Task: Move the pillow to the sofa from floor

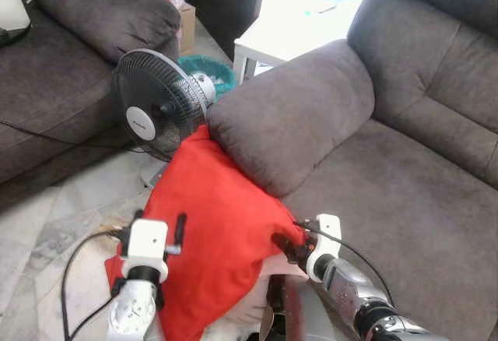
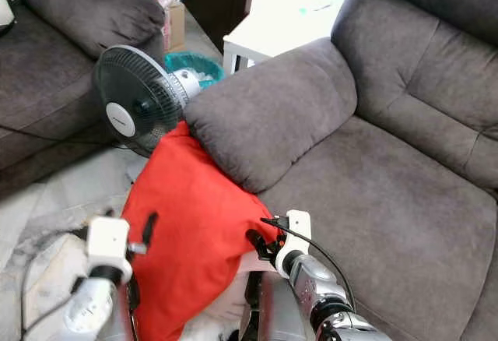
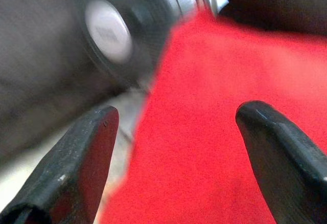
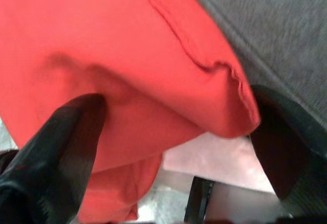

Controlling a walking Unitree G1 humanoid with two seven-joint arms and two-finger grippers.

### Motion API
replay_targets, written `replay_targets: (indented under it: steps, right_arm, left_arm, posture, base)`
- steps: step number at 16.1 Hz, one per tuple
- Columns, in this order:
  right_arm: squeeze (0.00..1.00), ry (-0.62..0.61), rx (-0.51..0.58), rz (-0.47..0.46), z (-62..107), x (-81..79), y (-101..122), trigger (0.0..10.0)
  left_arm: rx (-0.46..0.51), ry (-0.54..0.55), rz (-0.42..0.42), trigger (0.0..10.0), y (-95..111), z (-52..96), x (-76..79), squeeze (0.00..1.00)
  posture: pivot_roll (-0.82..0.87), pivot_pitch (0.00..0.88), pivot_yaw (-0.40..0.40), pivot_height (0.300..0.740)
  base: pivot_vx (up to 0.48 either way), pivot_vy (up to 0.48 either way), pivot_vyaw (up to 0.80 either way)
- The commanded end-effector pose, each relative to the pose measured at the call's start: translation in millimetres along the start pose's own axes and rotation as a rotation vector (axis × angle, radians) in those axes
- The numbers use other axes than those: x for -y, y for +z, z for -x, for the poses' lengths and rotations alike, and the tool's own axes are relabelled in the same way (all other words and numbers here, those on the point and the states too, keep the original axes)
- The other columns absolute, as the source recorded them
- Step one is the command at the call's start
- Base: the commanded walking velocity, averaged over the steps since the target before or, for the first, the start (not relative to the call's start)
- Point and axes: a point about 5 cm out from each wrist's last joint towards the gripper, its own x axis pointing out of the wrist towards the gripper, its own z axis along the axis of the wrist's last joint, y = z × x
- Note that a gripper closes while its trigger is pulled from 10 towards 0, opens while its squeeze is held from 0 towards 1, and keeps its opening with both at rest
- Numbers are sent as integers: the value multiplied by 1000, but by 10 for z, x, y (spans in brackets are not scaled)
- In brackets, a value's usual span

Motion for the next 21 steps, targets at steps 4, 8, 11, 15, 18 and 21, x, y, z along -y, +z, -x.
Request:
replay_targets:
  steps: [4,8,11,15,18,21]
  right_arm:
    - [0,53,-6,-38,-20,-75,-58,10000]
    - [0,136,45,-125,-53,-190,-37,10000]
    - [0,153,130,-241,-60,-203,53,10000]
    - [0,183,228,-345,-73,-221,216,10000]
    - [0,239,222,-345,-82,-272,230,10000]
    - [0,261,196,-334,-80,-296,161,10000]
  left_arm:
    - [153,156,-18,10000,496,-29,-332,0]
    - [194,110,40,10000,746,-40,-308,0]
    - [184,116,97,10000,807,-20,-286,0]
    - [170,114,115,10000,838,4,-282,0]
    - [161,101,127,10000,858,18,-258,0]
    - [152,79,136,10000,858,22,-194,0]
  posture:
    - [313,189,-197,537]
    - [350,210,-177,537]
    - [362,219,-176,537]
    - [368,220,-187,537]
    - [370,223,-199,537]
    - [367,226,-210,537]
  base:
    - [0,0,0]
    - [0,0,0]
    - [0,0,0]
    - [0,0,0]
    - [0,0,0]
    - [0,0,0]
